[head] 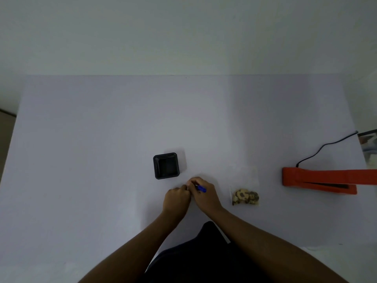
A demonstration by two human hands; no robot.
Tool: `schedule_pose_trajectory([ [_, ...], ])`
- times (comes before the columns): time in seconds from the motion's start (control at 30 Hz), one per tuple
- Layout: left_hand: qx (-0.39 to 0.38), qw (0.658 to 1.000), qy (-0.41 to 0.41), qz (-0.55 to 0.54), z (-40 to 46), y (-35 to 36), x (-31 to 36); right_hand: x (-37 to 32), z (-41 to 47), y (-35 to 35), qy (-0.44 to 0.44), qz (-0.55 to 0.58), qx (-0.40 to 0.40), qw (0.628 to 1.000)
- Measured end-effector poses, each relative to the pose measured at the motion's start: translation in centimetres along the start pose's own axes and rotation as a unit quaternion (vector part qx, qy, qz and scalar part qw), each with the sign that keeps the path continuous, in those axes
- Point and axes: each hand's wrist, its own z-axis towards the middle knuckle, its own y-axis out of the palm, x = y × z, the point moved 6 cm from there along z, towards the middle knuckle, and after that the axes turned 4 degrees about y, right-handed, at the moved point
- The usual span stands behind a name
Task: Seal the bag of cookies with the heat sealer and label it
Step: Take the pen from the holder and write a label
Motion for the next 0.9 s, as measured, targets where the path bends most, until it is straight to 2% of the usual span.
schedule_pose_trajectory([
  [0.13, 0.011, 1.0, -0.024, 0.012, 0.3, -0.4, -0.4, 0.1, -0.1, -0.3, -0.013, -0.017, 0.004, 1.0],
  [0.47, -0.002, 0.998, -0.056, 0.0, 0.6, -0.2, -0.3, 1.1, -0.1, 0.0, 0.029, -0.036, 0.006, 0.999],
  [0.9, 0.011, 0.998, -0.052, -0.017, 0.7, -0.1, -0.3, 1.5, -0.1, 0.3, 0.019, -0.081, 0.002, 0.997],
])
